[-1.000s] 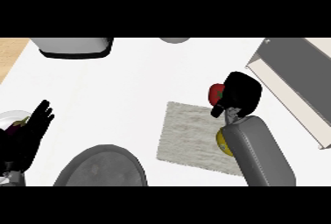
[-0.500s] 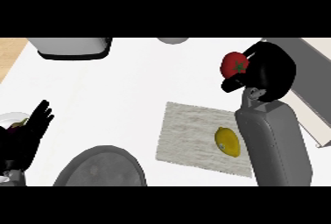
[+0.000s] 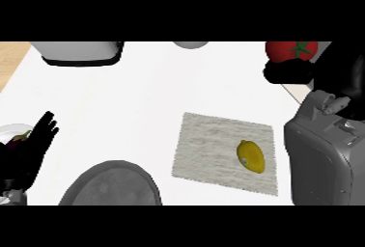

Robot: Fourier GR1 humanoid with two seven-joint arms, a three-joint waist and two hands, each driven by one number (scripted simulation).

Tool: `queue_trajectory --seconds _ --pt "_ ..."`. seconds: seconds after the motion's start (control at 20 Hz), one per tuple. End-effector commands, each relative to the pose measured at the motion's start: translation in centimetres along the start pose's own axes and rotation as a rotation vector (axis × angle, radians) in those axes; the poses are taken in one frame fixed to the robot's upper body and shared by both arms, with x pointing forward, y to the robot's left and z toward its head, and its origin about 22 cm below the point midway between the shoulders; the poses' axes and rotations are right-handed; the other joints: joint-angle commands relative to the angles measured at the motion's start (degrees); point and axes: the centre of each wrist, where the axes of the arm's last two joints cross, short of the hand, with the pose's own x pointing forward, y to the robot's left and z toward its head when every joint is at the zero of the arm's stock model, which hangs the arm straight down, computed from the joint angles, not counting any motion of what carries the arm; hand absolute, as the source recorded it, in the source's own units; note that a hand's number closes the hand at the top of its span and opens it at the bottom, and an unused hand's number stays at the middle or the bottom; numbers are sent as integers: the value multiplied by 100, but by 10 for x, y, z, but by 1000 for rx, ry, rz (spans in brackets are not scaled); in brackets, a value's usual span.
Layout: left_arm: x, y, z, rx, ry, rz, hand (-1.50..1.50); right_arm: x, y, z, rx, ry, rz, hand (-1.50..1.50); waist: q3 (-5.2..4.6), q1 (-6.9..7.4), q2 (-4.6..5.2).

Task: Pick the tomato from the placemat and place it in the tiered shelf

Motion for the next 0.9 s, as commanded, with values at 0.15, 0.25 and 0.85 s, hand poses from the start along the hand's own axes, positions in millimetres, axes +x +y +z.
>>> queue_trajectory --seconds 0.15,0.25,0.85 --pt "-3 0 -2 -1 -2 12 0 29 -46 1 -117 126 10 150 -3 17 16" --pt "8 -27 -5 -19 -7 11 0 25 -59 -14 -143 129 26 150 1 -14 7" --pt "-1 8 -3 -4 -7 4 0 39 -95 -84 -177 205 245 150 -2 25 24"
